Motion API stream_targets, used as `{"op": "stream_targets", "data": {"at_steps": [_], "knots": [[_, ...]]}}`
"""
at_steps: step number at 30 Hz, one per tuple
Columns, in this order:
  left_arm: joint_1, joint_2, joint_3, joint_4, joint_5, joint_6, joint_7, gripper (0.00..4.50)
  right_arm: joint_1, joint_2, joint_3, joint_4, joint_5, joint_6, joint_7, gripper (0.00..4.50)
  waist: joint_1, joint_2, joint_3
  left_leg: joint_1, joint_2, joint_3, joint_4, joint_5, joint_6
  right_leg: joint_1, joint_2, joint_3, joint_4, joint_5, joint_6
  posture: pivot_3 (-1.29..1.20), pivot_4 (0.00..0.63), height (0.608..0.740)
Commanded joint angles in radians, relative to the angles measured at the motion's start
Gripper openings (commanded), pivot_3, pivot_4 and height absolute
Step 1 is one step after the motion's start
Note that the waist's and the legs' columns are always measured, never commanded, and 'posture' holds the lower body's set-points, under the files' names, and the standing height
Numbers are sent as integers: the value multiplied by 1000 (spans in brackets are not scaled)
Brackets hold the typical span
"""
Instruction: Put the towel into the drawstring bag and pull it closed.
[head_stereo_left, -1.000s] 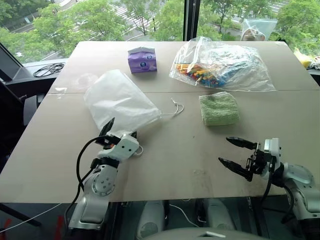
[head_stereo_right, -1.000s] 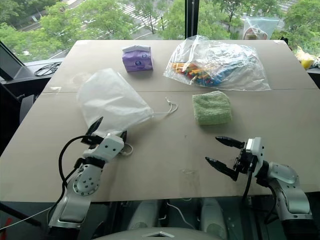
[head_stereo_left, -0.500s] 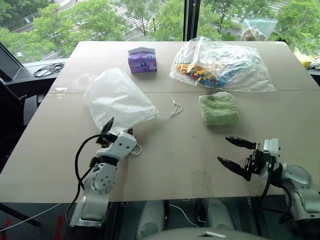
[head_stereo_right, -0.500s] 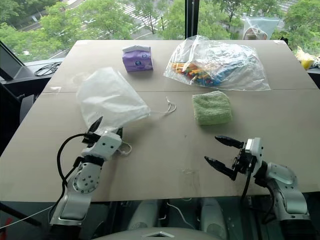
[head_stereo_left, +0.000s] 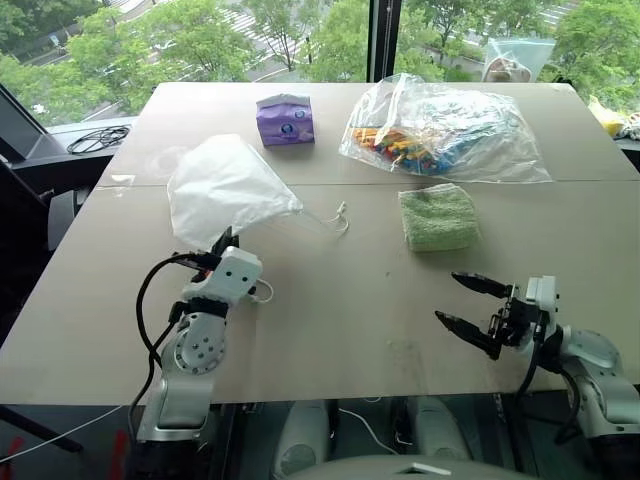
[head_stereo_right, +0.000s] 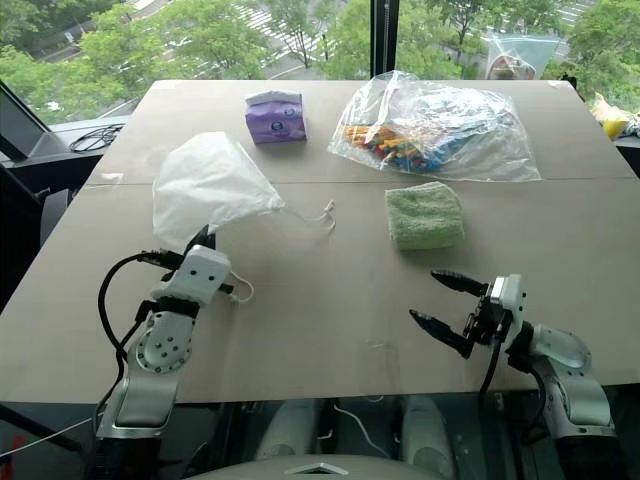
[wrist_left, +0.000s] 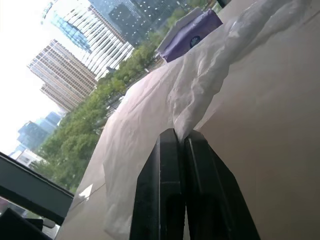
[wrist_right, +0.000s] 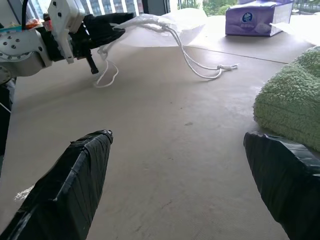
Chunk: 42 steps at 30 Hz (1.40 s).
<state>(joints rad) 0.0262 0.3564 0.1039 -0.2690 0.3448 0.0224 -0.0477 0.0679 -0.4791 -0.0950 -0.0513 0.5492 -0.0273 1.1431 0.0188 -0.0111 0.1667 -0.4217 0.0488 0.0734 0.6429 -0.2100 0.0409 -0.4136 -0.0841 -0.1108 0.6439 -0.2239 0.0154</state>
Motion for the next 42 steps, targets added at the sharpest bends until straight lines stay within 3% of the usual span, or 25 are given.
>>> {"op": "stream_targets", "data": {"at_steps": [1,5,8,11,14,19,23,31,42], "knots": [[-51,-31,66,-81,-176,125,-81,87,-10,5,-16,-2,5,-19,-1,4500,0,0,0,0,0,0,0,2,3,0,2,0,0,0,0,0,150,740],[-107,-61,124,-126,-368,294,-163,87,-16,8,-14,8,1,-23,-1,4500,-1,0,0,0,0,0,2,2,3,0,4,1,1,0,0,0,150,740],[-128,-7,122,-144,-403,358,-225,87,-22,16,-9,14,-6,-29,-5,4500,-3,0,0,0,0,0,3,2,3,0,4,1,2,0,0,0,150,740],[-135,40,112,-138,-390,366,-242,918,-22,24,-11,16,-12,-37,-11,4500,-3,0,0,0,0,0,4,2,3,0,5,1,4,0,0,0,150,740],[-143,83,88,-119,-359,342,-252,2421,-11,28,-12,10,-14,-44,-19,4500,-3,0,0,0,0,-1,5,2,3,0,5,1,5,0,-1,0,150,740],[-140,125,34,-87,-289,265,-251,4480,6,26,-20,0,-15,-45,-23,4500,-1,0,0,0,0,0,5,2,3,0,4,2,5,-2,-4,0,150,740],[-92,159,-2,-61,-189,175,-215,4480,11,15,-28,-7,-10,-37,-21,4500,-1,0,0,0,0,0,5,2,3,0,4,3,5,-2,-4,0,150,740],[7,140,-43,-51,-118,121,-191,4480,4,-2,-24,-4,-10,-26,-17,4500,0,0,0,0,2,0,5,-1,-1,0,0,7,5,-2,-4,0,150,740],[-43,124,-31,65,-78,79,-118,4480,-14,0,-19,3,-12,-23,-19,4500,-1,0,0,0,2,0,5,-1,-1,0,-1,2,5,-2,-4,0,150,740]]}}
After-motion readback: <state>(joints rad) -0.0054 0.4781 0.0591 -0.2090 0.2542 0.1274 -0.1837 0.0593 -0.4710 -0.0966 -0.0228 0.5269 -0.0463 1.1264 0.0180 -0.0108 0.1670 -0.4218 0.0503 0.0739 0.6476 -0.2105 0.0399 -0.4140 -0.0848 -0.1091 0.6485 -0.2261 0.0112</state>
